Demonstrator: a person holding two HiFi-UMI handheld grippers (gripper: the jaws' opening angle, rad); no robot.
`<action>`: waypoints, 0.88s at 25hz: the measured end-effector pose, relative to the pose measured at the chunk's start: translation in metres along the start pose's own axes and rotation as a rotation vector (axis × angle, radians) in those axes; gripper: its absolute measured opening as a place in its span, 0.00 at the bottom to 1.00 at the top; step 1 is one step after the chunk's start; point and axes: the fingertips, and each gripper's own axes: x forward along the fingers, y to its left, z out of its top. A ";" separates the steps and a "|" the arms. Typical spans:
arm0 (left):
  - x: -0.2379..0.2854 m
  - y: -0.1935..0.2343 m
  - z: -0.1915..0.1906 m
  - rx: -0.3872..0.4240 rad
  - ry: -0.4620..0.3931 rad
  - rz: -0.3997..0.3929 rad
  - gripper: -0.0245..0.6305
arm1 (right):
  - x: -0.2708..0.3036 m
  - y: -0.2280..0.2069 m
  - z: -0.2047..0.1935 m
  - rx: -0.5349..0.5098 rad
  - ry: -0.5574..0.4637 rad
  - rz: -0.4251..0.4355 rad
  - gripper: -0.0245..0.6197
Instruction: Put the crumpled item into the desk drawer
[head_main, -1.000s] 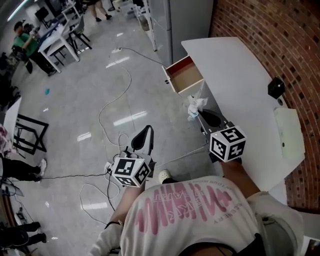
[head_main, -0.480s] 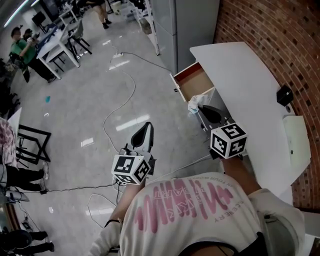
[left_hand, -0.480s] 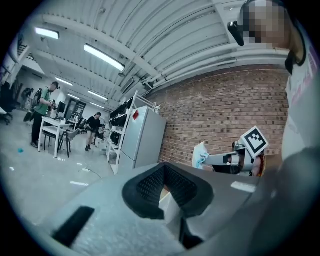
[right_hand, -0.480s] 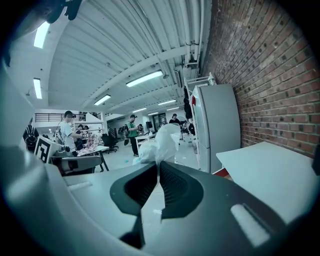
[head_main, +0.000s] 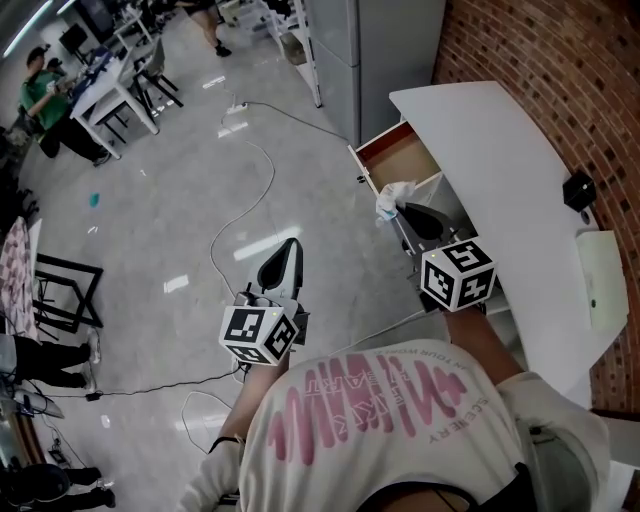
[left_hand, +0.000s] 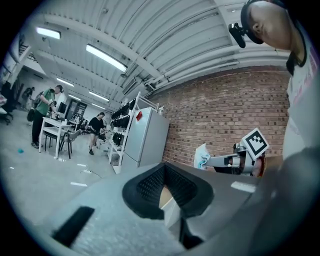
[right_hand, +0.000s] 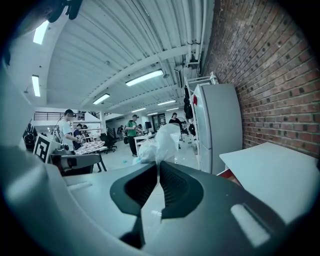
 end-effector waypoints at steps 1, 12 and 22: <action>-0.001 0.002 -0.001 -0.004 0.001 -0.001 0.05 | 0.002 0.001 -0.002 0.001 0.004 -0.001 0.09; -0.008 0.004 -0.013 -0.042 0.022 -0.019 0.05 | 0.005 0.012 -0.018 0.006 0.052 -0.002 0.09; 0.009 0.002 -0.023 -0.063 0.039 -0.024 0.05 | 0.011 -0.005 -0.029 0.028 0.077 -0.002 0.09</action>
